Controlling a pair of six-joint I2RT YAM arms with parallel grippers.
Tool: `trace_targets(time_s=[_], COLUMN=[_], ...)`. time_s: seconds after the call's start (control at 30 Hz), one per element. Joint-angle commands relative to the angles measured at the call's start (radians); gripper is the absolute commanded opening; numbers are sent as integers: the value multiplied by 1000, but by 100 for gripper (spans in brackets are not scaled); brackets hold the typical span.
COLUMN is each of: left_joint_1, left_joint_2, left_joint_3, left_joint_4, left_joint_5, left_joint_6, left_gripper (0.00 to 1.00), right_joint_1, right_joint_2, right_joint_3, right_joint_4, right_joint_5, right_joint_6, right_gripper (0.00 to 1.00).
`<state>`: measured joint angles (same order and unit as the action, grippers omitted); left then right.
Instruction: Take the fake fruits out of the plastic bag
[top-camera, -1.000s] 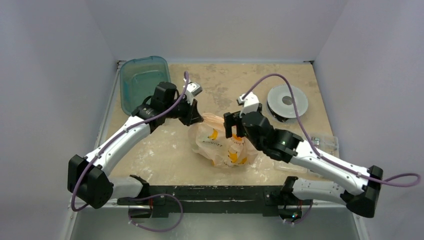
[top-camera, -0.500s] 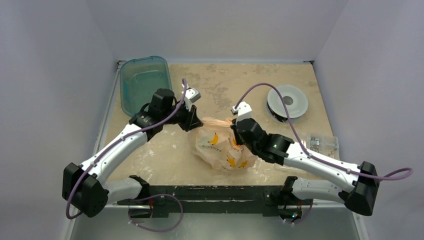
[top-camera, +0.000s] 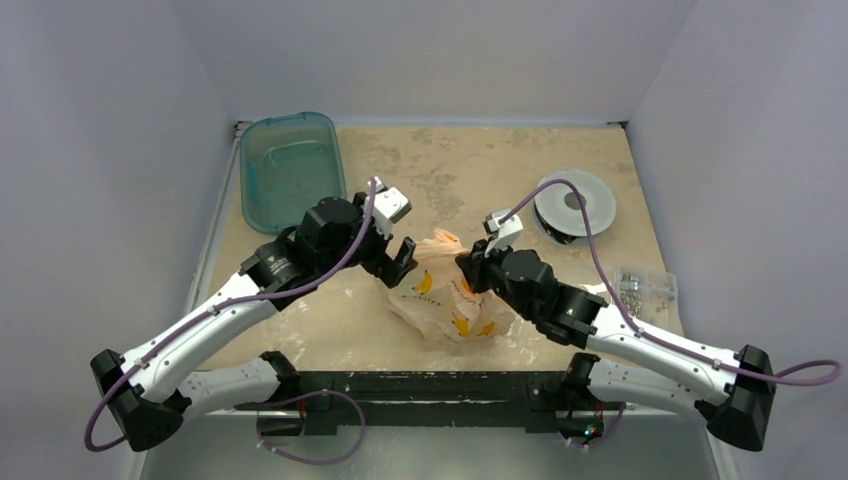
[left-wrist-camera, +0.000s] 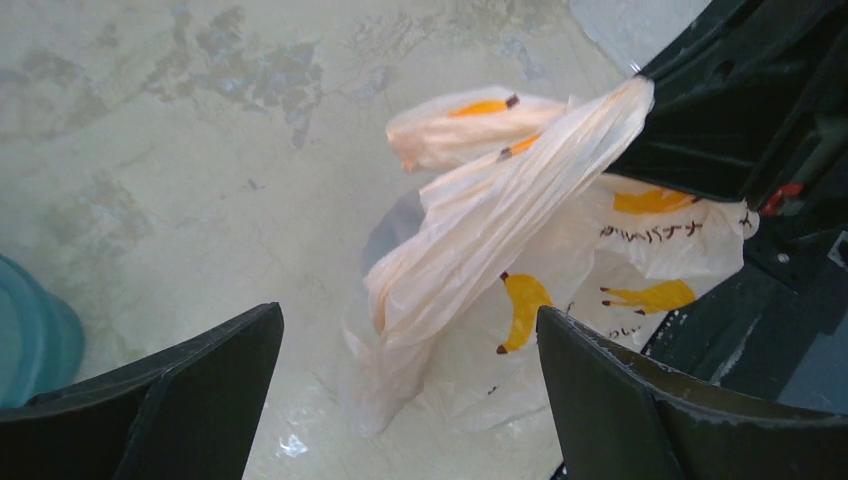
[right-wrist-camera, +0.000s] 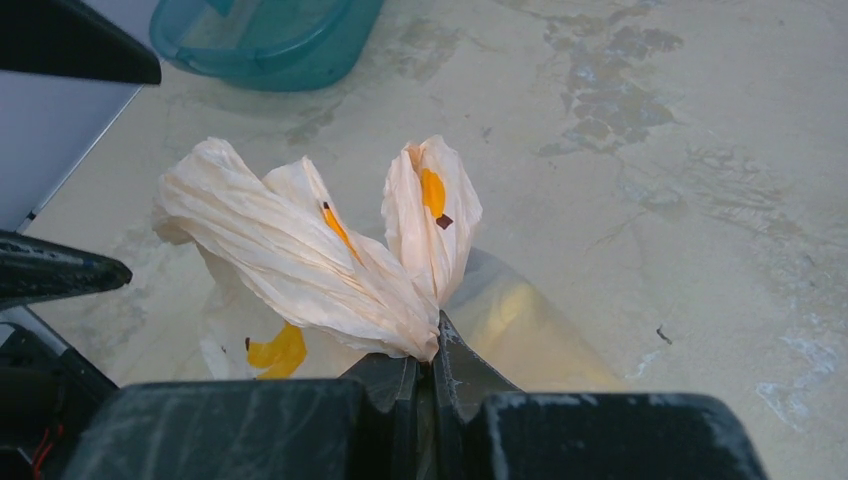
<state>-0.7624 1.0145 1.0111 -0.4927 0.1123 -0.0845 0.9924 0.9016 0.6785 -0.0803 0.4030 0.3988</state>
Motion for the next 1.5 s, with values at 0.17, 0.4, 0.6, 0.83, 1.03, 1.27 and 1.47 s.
trace_targets(time_s=[0.17,0.4,0.6,0.83,1.03,1.27,1.47], left_joint_1=[-188,-197,-197,-197,-196,-196,-184], left_joint_2=[264,343,375,268,143,84,115], left_joint_3=[307,317,316,200,58,-44,63], left_joint_4=[-111,-80,-94,29,205,359,109], left_joint_5=[-322,-224,-138,-250,-195,-263,-614], left_joint_6=[225,156,99,32,-93,-260,-491], left_gripper=[99,80,12,0,0,0,0], right_joint_1=[-1,-1,-1,-1,-1,-3,-15], right_joint_2=[-48,-86,-81,-83,-64,77,26], right_joint_3=[-21,-41,-39,-59,-63,6,49], right_joint_4=[104,99,82,42,87,85,69], right_joint_5=[-107,-62,-62,-33,-30,66,284], right_joint_6=[20,30,32,22,44,131,115], right_gripper=[0,0,0,35,65,63,20])
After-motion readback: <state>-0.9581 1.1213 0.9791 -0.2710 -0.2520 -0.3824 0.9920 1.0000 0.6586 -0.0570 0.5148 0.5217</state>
